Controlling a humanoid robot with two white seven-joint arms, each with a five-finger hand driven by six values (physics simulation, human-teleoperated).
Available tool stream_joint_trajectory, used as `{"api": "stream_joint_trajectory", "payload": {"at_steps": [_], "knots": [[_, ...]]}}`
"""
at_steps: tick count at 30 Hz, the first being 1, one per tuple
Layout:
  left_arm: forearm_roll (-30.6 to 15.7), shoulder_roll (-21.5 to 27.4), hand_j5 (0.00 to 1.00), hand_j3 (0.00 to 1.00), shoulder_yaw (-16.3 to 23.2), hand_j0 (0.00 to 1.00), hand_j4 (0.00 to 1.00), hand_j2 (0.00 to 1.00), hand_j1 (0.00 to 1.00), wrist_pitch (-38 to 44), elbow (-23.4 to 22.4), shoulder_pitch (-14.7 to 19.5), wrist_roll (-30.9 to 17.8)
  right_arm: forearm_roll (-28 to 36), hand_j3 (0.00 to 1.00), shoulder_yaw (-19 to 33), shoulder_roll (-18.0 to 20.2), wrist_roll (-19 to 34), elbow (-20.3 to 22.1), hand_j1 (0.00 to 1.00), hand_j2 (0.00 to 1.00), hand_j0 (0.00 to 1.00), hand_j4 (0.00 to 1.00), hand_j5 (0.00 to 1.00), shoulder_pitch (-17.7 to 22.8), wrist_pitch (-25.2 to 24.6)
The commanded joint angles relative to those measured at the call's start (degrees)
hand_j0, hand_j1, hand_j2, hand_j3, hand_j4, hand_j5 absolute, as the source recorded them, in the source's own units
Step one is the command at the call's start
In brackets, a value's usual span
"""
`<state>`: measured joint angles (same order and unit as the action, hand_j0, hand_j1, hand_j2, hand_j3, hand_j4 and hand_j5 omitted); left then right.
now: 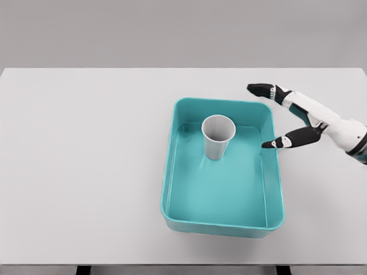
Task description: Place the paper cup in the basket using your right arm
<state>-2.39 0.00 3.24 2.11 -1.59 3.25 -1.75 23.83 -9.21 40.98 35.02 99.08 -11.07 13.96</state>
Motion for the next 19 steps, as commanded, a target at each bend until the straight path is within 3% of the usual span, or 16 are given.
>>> {"api": "stream_joint_trajectory", "payload": {"at_steps": [1, 19], "knots": [[0.01, 0.00, 1.00, 1.00, 0.01, 1.00, 1.00, 1.00, 1.00, 0.00, 0.00, 0.09, -0.01, 3.50, 0.98, 2.79, 2.79, -0.02, 1.29, 0.98, 0.98, 0.98, 0.98, 0.98, 0.00, 0.01], [0.10, 0.00, 1.00, 1.00, 0.27, 1.00, 1.00, 1.00, 1.00, 0.00, 0.18, 0.09, -0.01, 4.21, 0.99, 2.44, 2.35, -0.02, 1.29, 0.99, 0.99, 0.99, 0.99, 0.99, 0.26, 0.10]]}}
